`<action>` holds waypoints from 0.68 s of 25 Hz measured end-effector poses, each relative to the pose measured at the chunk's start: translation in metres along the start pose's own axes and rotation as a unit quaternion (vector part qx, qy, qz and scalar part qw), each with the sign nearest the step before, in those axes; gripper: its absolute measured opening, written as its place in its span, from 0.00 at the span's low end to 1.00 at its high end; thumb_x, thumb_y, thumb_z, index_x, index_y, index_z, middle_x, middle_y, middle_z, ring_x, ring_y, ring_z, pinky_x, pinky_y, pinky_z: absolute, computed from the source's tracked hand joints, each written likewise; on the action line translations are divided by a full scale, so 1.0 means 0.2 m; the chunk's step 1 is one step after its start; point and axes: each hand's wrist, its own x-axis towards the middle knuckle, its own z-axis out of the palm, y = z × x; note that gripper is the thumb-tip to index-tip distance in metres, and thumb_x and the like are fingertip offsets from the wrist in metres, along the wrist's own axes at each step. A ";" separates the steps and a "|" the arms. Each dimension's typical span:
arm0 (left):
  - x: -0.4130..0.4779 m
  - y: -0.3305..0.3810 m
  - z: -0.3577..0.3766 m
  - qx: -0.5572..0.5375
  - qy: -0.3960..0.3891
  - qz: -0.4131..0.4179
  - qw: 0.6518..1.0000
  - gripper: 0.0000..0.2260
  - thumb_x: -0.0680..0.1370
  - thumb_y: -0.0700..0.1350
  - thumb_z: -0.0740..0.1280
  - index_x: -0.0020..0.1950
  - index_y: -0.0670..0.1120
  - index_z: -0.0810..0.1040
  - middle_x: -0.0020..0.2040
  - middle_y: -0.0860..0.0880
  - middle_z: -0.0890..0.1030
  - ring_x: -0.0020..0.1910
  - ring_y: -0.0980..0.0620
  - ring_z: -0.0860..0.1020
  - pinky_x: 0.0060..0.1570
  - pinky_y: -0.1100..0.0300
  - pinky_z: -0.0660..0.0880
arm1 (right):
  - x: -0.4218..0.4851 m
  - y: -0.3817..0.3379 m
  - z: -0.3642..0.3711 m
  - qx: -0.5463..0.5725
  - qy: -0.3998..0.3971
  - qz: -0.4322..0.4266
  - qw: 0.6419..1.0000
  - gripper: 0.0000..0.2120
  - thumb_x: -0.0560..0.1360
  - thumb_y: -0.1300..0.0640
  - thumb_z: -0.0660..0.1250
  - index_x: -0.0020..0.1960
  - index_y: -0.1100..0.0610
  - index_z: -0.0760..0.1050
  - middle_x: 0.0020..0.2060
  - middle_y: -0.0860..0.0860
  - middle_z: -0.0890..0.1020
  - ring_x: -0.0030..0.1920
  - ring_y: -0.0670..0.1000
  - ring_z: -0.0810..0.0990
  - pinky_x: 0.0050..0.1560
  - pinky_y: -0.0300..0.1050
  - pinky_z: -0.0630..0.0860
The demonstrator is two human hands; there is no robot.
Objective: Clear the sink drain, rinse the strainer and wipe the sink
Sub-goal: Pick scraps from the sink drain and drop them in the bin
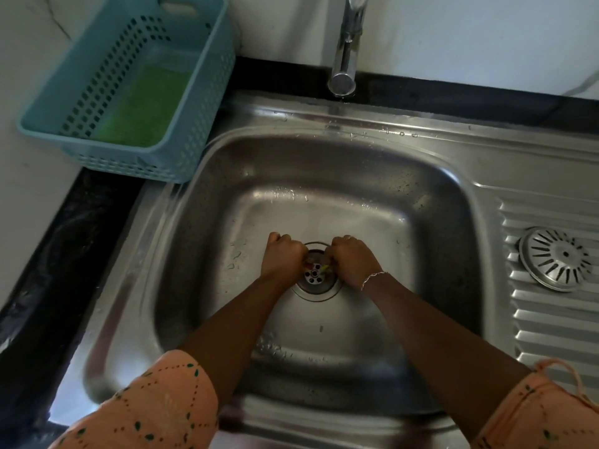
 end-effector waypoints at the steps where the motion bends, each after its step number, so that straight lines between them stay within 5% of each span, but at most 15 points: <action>1: 0.00 0.00 -0.03 -0.002 0.010 -0.003 1.000 0.09 0.76 0.46 0.62 0.48 0.46 0.81 0.48 0.46 0.83 0.51 0.46 0.75 0.57 0.54 0.62 | -0.01 0.01 -0.04 0.034 0.016 0.012 0.999 0.09 0.74 0.62 0.62 0.51 0.57 0.80 0.49 0.57 0.80 0.54 0.58 0.75 0.51 0.48 0.72; 10: -0.15 -0.02 -0.33 0.014 0.082 -0.032 0.996 0.07 0.75 0.48 0.64 0.47 0.48 0.80 0.49 0.47 0.83 0.54 0.46 0.76 0.58 0.54 0.63 | -0.11 -0.03 -0.36 0.145 0.161 0.044 0.975 0.03 0.70 0.62 0.70 0.42 0.60 0.81 0.43 0.58 0.82 0.46 0.57 0.78 0.44 0.45 0.72; 17: -0.47 -0.06 -0.41 -0.007 0.145 -0.090 0.985 0.12 0.74 0.55 0.66 0.47 0.48 0.81 0.46 0.48 0.84 0.50 0.47 0.76 0.57 0.55 0.63 | -0.26 -0.24 -0.44 0.158 0.203 -0.013 0.966 0.02 0.69 0.64 0.71 0.40 0.63 0.81 0.41 0.59 0.81 0.43 0.57 0.78 0.40 0.39 0.66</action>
